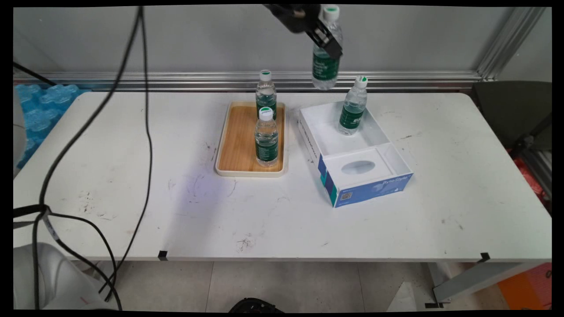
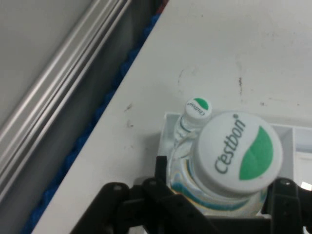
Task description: Place the picked object on the tray
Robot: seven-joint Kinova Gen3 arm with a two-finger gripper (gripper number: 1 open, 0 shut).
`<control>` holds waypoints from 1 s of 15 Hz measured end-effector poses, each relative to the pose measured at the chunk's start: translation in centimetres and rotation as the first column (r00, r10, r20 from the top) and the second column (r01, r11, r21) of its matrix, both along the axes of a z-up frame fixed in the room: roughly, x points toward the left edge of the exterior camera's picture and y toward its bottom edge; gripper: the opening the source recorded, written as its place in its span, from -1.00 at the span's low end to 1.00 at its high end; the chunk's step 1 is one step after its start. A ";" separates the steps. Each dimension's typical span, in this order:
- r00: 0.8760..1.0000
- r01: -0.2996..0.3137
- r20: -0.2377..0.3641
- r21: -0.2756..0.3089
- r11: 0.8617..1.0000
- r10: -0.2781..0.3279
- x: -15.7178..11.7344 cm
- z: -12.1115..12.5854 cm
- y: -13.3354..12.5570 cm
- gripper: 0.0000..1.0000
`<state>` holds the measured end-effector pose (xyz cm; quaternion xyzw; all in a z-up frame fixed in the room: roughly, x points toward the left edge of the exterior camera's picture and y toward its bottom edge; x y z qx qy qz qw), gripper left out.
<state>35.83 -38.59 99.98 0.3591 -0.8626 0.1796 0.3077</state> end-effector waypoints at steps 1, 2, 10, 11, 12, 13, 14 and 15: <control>1.000 -0.003 0.004 -0.001 1.000 0.003 0.7 0.8 0.5 -1.00; 1.000 -0.005 0.006 -0.001 1.000 0.005 1.1 1.4 0.8 -1.00; 0.999 -0.047 0.022 0.021 0.999 0.047 10.6 5.5 5.2 -1.00; 0.998 -0.057 0.019 0.026 0.998 0.056 12.1 5.6 5.7 -1.00; 0.998 -0.063 0.017 0.032 0.998 0.063 13.3 5.6 6.1 -1.00; 0.997 -0.070 0.017 0.039 0.997 0.070 14.8 5.5 6.6 -1.00; 0.997 -0.075 0.018 0.044 0.996 0.074 15.9 5.3 6.9 -1.00; 0.996 -0.083 0.017 0.047 0.995 0.082 17.2 4.9 7.3 -1.00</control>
